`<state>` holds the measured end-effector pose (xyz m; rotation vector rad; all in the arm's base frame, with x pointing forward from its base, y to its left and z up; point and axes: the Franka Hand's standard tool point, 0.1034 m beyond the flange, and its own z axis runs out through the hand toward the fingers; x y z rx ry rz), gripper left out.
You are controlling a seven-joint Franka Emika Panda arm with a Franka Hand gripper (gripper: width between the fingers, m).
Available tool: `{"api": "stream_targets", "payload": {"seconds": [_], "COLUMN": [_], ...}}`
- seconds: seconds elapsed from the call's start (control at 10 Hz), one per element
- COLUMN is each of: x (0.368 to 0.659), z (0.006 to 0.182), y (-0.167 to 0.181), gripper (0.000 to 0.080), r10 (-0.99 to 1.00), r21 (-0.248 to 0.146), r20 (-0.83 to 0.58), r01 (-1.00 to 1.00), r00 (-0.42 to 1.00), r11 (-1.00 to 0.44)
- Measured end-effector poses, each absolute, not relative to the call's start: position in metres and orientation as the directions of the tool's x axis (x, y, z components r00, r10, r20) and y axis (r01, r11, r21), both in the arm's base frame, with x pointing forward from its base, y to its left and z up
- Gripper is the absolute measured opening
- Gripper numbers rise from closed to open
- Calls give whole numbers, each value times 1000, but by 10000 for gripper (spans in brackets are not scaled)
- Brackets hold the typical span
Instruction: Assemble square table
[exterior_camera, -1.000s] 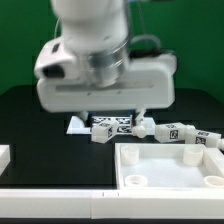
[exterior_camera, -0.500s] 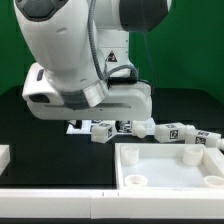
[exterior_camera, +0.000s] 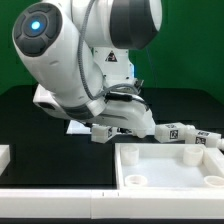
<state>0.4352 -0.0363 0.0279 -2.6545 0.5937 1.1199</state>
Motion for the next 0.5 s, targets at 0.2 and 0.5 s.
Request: {"api": "stream_targets", "payload": {"seconds": [0.2, 0.5], "x": [435, 421], "z": [28, 26], "y": [-37, -53], "gripper": [649, 649], "r10": [-286, -298], "r21": [-27, -32], "r20": [-720, -754], "r01": [-438, -486], "r00": [632, 585], "r11": [-899, -873]}}
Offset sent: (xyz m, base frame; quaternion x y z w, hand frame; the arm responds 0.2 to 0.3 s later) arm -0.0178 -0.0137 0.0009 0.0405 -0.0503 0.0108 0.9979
